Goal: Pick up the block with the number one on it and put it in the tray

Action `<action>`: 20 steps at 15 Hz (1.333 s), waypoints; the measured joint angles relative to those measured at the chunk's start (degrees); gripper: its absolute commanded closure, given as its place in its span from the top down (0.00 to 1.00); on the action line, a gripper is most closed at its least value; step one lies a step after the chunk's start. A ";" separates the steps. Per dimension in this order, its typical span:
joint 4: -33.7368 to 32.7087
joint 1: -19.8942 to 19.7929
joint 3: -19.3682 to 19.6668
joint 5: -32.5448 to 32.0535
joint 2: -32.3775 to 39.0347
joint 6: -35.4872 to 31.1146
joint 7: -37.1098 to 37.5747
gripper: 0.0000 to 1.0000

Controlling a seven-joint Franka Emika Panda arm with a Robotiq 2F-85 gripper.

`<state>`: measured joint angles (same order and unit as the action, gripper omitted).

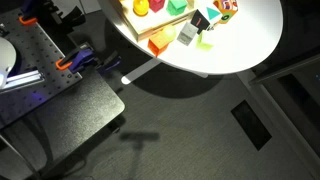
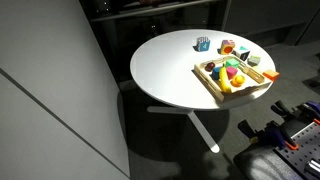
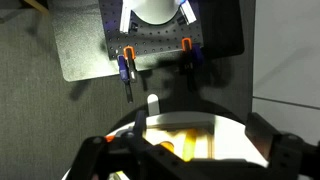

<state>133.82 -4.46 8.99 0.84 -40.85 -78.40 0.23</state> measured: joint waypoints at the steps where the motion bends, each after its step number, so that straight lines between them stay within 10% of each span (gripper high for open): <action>1: -0.02 0.00 0.00 0.00 -0.07 0.00 0.00 1.00; 20: 2.80 -0.54 -0.40 0.00 7.42 -18.93 0.62 1.00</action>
<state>136.62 -5.01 8.59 0.84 -33.43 -97.33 0.85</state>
